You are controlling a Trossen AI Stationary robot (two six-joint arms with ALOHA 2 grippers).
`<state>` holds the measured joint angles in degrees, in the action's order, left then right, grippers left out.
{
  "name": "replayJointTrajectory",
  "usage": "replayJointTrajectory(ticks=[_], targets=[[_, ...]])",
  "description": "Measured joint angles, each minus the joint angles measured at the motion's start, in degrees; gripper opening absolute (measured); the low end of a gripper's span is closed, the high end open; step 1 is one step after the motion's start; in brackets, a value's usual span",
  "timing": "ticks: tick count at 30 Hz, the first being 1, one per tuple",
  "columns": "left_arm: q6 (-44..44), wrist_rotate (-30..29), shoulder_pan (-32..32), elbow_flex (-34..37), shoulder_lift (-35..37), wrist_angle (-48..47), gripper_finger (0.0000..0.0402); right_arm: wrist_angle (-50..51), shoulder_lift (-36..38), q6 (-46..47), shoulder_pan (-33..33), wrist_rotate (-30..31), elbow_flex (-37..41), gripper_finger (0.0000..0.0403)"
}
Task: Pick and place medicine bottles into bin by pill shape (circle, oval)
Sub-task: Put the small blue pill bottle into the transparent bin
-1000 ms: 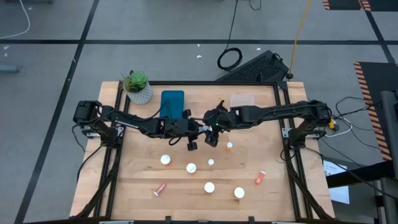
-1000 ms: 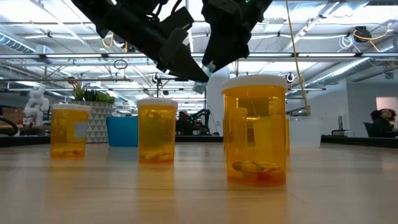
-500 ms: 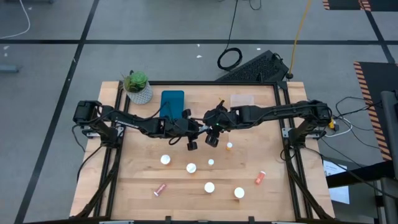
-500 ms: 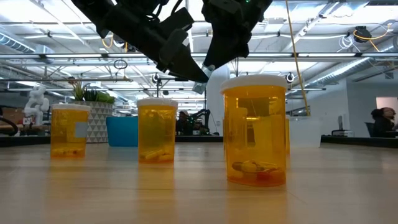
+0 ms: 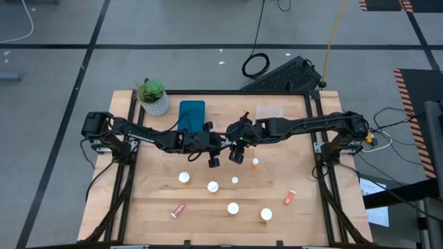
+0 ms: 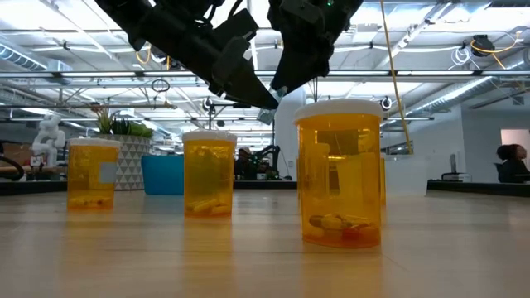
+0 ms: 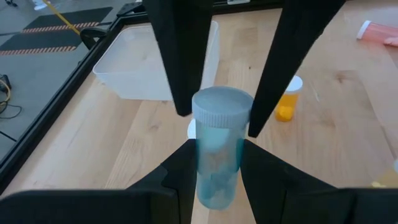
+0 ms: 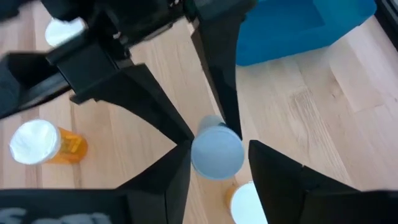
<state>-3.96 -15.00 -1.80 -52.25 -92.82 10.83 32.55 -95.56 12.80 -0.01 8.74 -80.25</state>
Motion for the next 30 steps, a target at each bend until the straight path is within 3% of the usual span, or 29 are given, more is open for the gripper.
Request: replayJointTrajectory(ticks=[8, 15, 26, 30], targets=[[0.2, 0.0, -0.1, 0.0, 0.0, 0.0, 0.0117, -1.1, -0.5, 0.0, 0.0, -1.3, 0.0, 0.011], [0.5, -0.1, -0.7, 0.0, 0.0, -0.2, 0.0122, -1.0, -0.5, -0.1, 0.0, -1.6, 0.0, 0.0123], [2.4, -2.5, -1.2, 0.0, 0.0, -0.3, 0.0254, 2.6, 2.0, -1.5, -2.2, -4.5, 0.0, 0.0114], [2.4, -3.2, -1.0, 0.0, 0.0, -1.0, 0.0283, 6.8, 4.1, -2.5, -3.7, -4.6, 0.0, 0.012]])
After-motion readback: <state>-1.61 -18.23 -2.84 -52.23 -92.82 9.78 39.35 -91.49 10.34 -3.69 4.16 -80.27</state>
